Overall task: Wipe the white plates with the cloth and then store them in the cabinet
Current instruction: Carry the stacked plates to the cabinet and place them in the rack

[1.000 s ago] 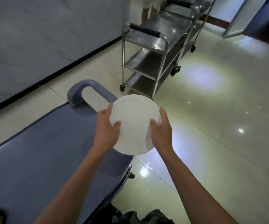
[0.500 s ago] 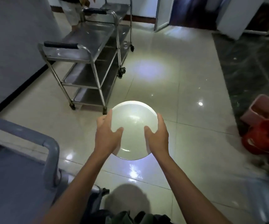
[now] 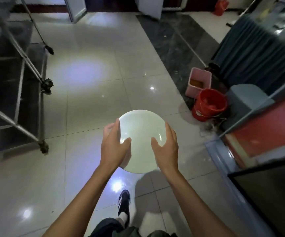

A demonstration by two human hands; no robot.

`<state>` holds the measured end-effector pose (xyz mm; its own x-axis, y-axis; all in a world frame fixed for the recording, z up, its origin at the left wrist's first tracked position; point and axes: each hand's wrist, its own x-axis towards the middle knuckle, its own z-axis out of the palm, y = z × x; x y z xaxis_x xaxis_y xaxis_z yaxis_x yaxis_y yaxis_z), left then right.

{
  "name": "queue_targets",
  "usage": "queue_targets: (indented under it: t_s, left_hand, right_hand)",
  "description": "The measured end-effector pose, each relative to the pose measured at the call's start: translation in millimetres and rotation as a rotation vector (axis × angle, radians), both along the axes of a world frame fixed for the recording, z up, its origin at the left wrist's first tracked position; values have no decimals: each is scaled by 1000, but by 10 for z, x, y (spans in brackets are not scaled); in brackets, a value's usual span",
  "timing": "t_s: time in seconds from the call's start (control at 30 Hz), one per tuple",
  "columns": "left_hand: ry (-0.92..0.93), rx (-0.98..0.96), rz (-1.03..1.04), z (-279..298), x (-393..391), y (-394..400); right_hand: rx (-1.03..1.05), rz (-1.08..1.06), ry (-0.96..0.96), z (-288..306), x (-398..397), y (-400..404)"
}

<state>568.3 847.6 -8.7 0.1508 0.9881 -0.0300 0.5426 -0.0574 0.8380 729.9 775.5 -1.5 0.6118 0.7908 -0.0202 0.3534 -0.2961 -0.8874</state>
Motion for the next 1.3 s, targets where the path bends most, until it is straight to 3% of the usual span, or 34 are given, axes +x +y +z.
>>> queue_targets:
  t_s: [0.2,0.53,0.8,1.07,1.3]
  left_hand:
    - [18,5,-250,-98,856,552]
    - [71,35,-594,-42,2702,598]
    - [154,39,-736,152,4305,-1]
    - [47,94,-1026,126,5554,-738]
    - [55,49,-1284,-34,6609,-1412]
  right_hand:
    - [-28,-228,33,-38,655,151]
    - [56,-616,142,-79,1989,-288]
    - [108,-759,125,32,3181,-988]
    - [222,-1012,122,104,4045,-1867]
    - [125,-1286,114,5,4682,-2539]
